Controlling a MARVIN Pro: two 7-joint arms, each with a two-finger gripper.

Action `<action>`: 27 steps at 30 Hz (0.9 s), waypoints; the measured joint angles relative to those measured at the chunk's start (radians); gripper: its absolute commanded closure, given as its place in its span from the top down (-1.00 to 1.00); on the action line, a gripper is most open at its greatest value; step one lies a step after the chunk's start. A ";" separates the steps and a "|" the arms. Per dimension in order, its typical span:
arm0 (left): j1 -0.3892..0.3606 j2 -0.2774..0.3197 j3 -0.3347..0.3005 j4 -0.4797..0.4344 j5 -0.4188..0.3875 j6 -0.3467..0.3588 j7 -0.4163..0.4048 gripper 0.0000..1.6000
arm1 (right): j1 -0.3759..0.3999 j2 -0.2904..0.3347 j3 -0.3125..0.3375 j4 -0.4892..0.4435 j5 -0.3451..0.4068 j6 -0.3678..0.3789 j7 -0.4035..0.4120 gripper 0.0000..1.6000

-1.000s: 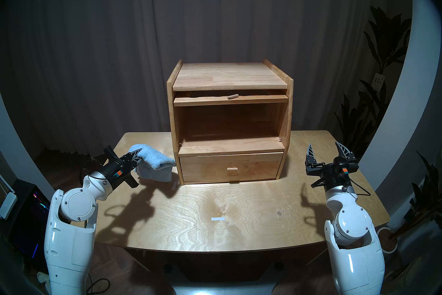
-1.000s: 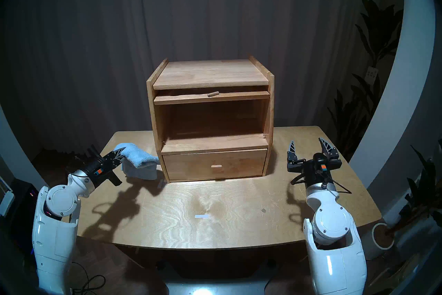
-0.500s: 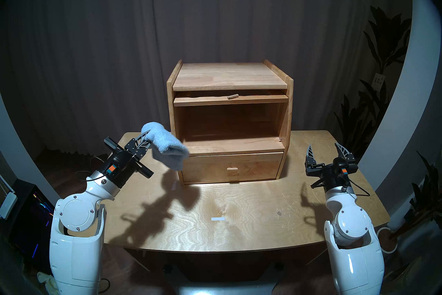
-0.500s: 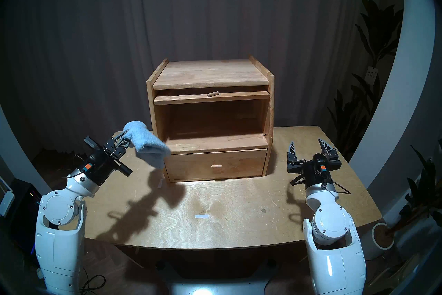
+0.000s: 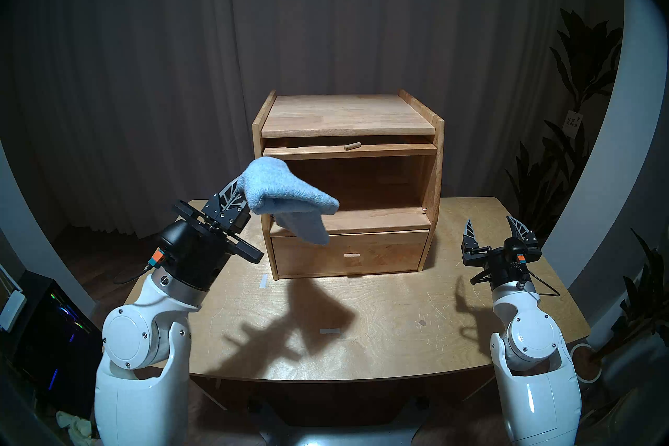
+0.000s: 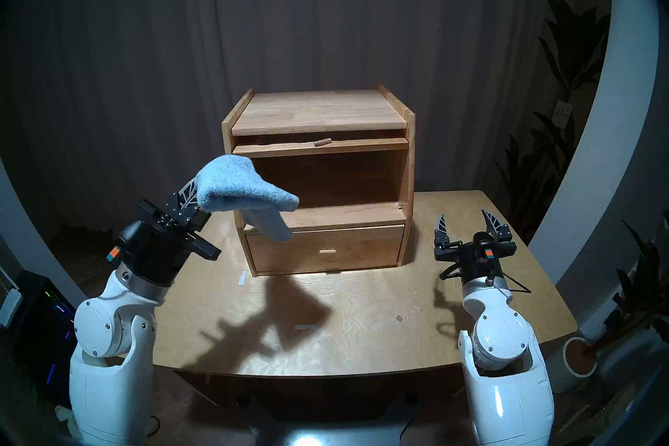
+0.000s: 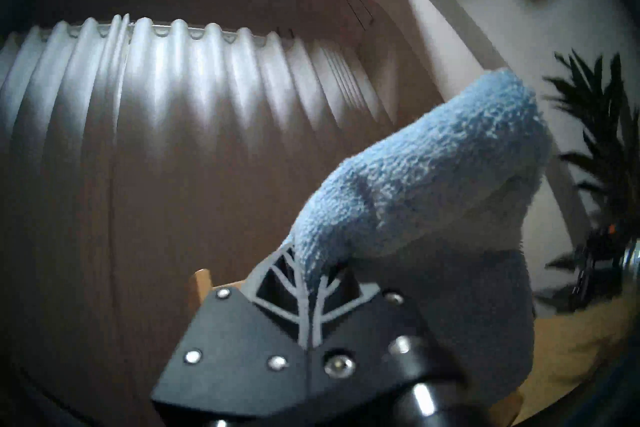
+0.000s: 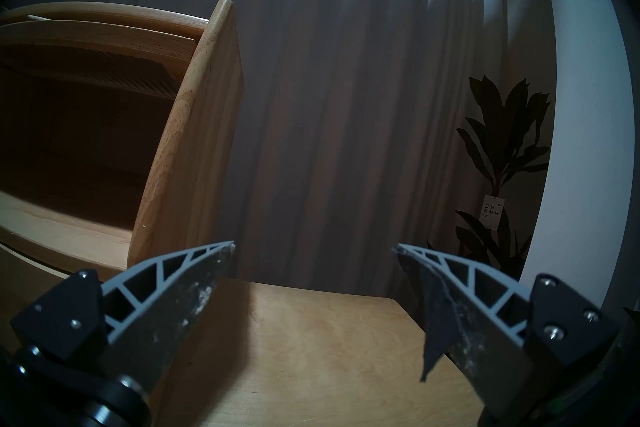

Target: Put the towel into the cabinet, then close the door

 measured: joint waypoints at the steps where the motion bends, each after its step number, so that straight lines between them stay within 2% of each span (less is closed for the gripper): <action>1: 0.003 -0.007 0.012 -0.002 -0.014 0.016 0.007 -1.00 | 0.000 0.000 0.000 0.000 0.000 0.000 0.000 1.00; 5: 0.007 -0.030 0.080 -0.005 -0.052 0.094 0.069 -1.00 | 0.000 0.000 0.000 -0.002 0.000 0.000 0.000 1.00; 9: -0.015 -0.041 0.143 0.006 -0.028 0.160 0.148 -1.00 | 0.000 0.000 0.000 -0.004 0.000 0.000 0.000 1.00; 20: -0.113 -0.047 0.287 0.133 0.214 0.226 0.355 -1.00 | 0.001 0.000 0.000 -0.003 0.000 0.000 0.000 1.00; 27: -0.180 -0.046 0.352 0.192 0.336 0.279 0.465 -1.00 | 0.001 0.000 0.000 -0.002 0.000 0.000 0.000 1.00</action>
